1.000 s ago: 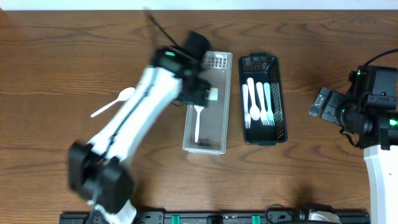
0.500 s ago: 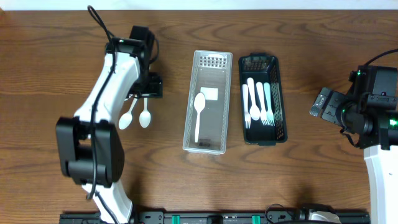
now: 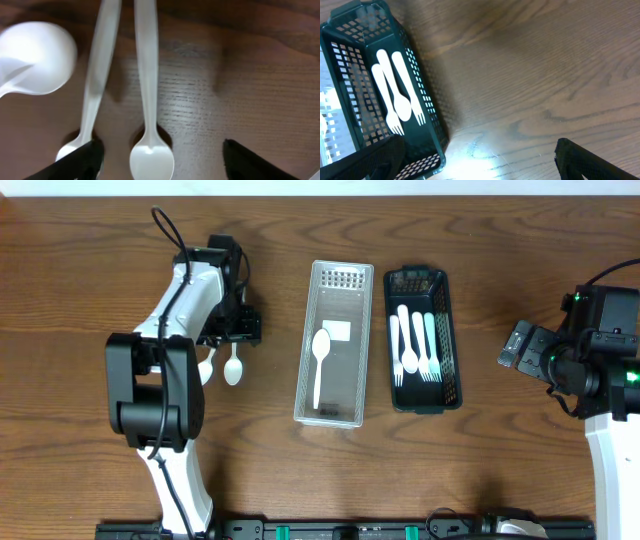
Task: Pack container
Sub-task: 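Grasp a second white spoon with the left gripper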
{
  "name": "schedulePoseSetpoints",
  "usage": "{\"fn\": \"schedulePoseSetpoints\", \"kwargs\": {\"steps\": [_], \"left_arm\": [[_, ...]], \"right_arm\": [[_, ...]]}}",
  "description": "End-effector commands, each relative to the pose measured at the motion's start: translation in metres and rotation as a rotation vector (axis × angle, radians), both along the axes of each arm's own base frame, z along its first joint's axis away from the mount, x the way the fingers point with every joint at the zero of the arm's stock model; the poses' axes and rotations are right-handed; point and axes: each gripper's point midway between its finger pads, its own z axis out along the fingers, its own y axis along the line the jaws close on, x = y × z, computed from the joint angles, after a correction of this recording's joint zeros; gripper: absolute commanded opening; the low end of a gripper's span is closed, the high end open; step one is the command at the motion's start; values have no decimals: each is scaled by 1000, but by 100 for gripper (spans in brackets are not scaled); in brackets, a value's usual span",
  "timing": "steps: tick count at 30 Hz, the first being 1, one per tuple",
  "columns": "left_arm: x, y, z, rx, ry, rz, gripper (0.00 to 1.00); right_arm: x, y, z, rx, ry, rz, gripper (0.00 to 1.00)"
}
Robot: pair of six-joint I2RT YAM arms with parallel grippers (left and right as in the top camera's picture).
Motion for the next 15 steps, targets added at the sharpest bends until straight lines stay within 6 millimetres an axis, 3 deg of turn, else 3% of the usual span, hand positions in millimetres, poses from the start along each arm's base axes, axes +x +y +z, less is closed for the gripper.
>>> {"fn": "schedulePoseSetpoints", "kwargs": {"steps": [1, 13, 15], "left_arm": [[-12, -2, -16, -21, 50, -8, 71], [-24, -2, -48, -29, 53, -9, 52], [-28, -6, -52, -52, 61, -6, 42]], "right_arm": [[-2, -6, -3, -25, 16, -12, 99], [-3, -6, -3, -26, 20, -13, 99], [-3, -6, -3, -26, 21, -13, 99]]}}
